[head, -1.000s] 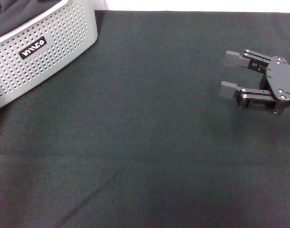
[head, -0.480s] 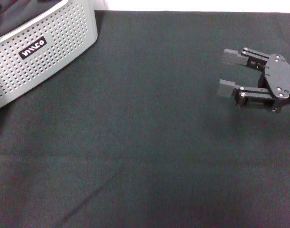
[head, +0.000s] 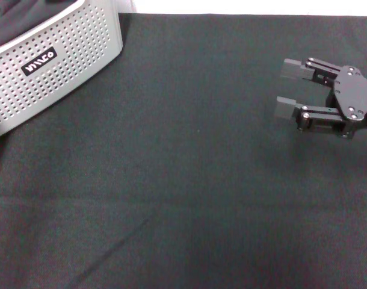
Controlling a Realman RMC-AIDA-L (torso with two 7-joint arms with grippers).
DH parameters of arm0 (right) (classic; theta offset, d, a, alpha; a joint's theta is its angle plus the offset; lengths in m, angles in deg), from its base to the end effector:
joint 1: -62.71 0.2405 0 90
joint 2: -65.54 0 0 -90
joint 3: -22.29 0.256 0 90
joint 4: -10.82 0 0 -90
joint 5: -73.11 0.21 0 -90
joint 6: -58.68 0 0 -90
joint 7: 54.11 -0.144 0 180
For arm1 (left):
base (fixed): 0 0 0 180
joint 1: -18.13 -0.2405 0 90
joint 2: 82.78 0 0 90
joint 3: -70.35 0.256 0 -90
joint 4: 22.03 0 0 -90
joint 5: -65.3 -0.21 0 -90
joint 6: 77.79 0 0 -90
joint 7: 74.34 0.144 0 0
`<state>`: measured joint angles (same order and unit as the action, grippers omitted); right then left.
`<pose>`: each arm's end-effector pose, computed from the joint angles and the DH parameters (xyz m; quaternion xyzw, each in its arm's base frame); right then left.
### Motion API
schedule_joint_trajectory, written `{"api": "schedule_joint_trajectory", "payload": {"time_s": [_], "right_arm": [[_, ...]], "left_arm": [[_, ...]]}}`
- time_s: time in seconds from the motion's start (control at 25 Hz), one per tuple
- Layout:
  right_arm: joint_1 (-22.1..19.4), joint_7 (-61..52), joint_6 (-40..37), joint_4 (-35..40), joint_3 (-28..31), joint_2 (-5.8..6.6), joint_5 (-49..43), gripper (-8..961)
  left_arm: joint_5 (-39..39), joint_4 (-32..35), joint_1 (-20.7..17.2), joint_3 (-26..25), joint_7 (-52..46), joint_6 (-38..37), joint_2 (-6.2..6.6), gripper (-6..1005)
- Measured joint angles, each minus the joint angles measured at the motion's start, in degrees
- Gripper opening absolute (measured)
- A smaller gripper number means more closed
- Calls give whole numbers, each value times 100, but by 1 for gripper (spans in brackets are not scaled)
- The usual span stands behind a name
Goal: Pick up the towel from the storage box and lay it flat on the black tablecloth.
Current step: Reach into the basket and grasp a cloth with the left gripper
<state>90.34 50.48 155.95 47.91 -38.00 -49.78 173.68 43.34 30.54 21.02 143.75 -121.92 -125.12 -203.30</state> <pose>0.2070 0.3208 0.0233 -0.8994 0.1156 0.4147 0.0754 -0.3236 0.3193 0.0973 -0.6135 -0.2949 -0.4174 0.6020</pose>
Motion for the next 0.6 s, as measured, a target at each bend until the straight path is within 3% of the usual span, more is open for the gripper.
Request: {"api": "schedule_joint_trajectory", "payload": {"time_s": [0.6], "right_arm": [[132,0,-60,-6,0,10,-3,856]], "left_arm": [[24,-113,16,255,458,-26,5,570]]}}
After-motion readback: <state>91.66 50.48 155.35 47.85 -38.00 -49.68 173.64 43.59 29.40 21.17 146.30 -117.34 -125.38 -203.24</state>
